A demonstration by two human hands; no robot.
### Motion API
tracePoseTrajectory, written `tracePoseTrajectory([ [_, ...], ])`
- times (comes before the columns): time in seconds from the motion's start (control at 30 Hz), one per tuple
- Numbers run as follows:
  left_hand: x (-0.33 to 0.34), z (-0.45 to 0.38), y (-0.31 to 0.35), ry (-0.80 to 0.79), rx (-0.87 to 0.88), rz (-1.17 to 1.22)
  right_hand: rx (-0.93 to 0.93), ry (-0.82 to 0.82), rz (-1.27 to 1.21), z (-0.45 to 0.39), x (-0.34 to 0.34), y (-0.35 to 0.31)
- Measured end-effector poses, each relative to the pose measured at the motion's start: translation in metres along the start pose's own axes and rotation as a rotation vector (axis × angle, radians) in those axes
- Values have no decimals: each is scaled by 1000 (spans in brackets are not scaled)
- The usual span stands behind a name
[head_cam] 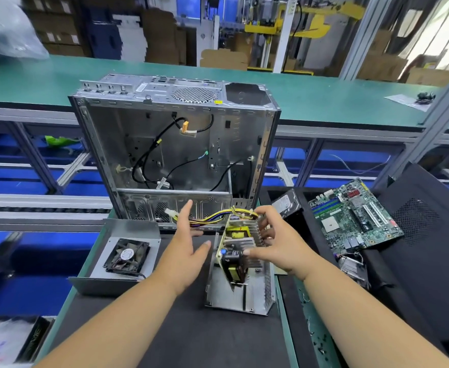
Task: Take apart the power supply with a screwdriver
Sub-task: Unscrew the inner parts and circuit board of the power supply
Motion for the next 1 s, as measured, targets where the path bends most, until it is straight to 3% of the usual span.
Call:
tracePoseTrajectory([
  [0.13,8,15,-2,-19,12,-90,-52,87,-97,1,-5,-7],
  [0.3,21,34,-7,-126,191,-419,-46,199,-102,2,-20,-18],
  [0.57,4,24,-8,-194,-60,-470,19,299,66,7,-42,-33],
  [0.8,-23,8,-6,-336,53,-798,109,302,223,9,-35,-42],
  [1.0,-37,-3,-19,-400,158,-798,278,289,423,4,-23,-33],
])
Point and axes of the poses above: each hand's wrist, its own z-axis away from the middle knuckle, its own x-axis out of the palm, y = z × x, the point moved 5 cm from there along -z, towards the middle knuckle, and after that the axes turned 3 degrees about -y, right-handed, at the moved point
